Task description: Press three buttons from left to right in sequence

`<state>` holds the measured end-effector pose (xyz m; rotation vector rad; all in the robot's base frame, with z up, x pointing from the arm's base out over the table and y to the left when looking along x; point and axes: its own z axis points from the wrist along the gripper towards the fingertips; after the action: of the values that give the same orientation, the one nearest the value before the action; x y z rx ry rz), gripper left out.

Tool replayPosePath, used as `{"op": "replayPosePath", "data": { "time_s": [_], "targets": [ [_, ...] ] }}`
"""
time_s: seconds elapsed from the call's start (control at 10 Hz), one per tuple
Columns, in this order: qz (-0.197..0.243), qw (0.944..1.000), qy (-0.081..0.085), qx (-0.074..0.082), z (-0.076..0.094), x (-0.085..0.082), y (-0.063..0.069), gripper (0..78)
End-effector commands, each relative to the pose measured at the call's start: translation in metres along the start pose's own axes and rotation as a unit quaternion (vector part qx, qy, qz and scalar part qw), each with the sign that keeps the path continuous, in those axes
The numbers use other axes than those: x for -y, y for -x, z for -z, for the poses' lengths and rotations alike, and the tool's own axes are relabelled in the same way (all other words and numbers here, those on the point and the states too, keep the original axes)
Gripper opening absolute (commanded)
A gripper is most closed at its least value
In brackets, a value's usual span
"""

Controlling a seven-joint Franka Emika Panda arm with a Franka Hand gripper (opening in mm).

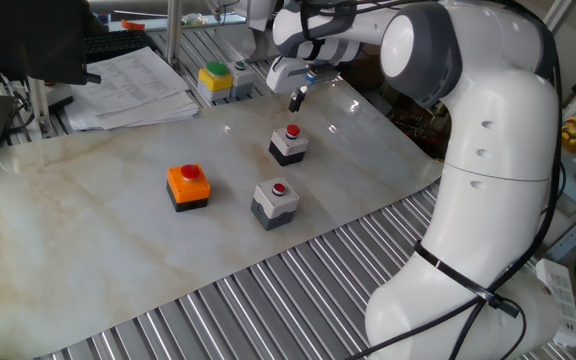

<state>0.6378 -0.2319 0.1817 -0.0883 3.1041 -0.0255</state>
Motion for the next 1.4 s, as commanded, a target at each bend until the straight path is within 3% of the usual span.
{"op": "replayPosePath", "data": {
  "time_s": [0.1, 0.8, 1.1, 1.3, 1.4],
  "targets": [
    [-0.016, 0.9999, -0.001, 0.002, 0.0014, 0.0032, 0.0016, 0.0],
    [-0.039, 0.9992, -0.002, -0.007, 0.0006, 0.0030, 0.0018, 0.0],
    [-0.053, 0.9981, 0.003, -0.030, 0.0006, 0.0030, 0.0018, 0.0],
    [-0.071, 0.9971, 0.006, -0.028, 0.0006, 0.0030, 0.0018, 0.0],
    [-0.080, 0.9966, 0.013, -0.014, 0.0006, 0.0030, 0.0018, 0.0]
  ]
}}
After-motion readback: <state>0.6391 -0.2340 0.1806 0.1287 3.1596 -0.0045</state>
